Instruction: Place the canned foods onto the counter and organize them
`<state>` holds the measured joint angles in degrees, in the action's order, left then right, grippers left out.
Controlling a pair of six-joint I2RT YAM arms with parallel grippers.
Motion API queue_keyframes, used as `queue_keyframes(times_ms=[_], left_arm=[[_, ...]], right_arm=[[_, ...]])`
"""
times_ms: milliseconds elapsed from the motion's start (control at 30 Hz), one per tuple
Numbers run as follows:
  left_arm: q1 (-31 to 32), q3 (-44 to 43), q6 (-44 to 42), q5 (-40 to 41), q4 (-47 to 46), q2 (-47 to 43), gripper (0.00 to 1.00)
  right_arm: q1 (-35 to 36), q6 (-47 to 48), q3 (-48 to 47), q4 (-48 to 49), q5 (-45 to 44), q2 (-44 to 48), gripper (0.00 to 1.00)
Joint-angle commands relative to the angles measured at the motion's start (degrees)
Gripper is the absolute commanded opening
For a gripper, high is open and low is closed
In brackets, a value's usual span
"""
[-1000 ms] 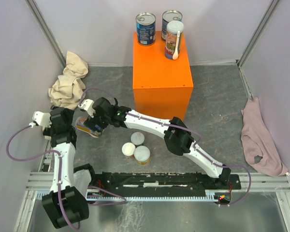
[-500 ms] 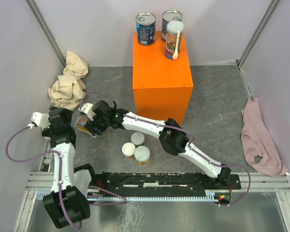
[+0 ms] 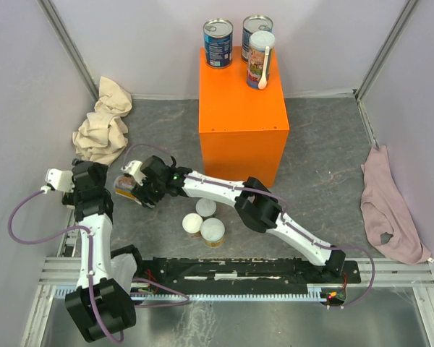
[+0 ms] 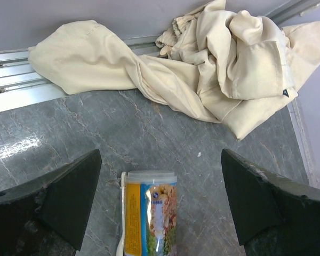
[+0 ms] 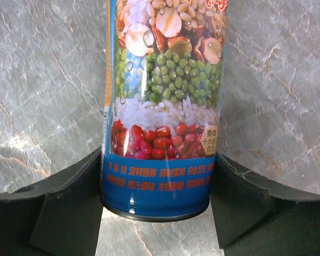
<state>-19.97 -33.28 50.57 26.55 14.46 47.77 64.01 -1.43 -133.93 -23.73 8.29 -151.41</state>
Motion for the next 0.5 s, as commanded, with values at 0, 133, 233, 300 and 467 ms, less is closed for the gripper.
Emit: queue_keyframes(times_ms=[0, 133, 233, 300, 467], left_arm=[[-0.58, -0.01, 2.23, 0.63, -1.81, -0.76, 0.99], [-0.60, 0.05, 2.10, 0.62, -1.82, -0.49, 0.99], [-0.61, 0.05, 2.08, 0.61, -1.76, -0.35, 0.99], [-0.66, 0.03, 2.20, 0.38, -1.73, -0.31, 0.99], [-0.60, 0.18, 2.51, -0.84, -2.04, 0.01, 0.99]], right_arm=[[0.43, -1.05, 6.24, 2.99, -0.50, 7.58, 0.40], [1.26, -1.22, 10.74, 2.84, -3.32, 11.61, 0.39], [2.30, -1.39, 15.28, 3.09, -6.48, 14.76, 0.39], [2.88, -1.89, 18.76, 3.25, -9.26, 16.56, 0.40], [3.23, -2.91, 28.98, 6.20, -15.54, 21.45, 0.41]])
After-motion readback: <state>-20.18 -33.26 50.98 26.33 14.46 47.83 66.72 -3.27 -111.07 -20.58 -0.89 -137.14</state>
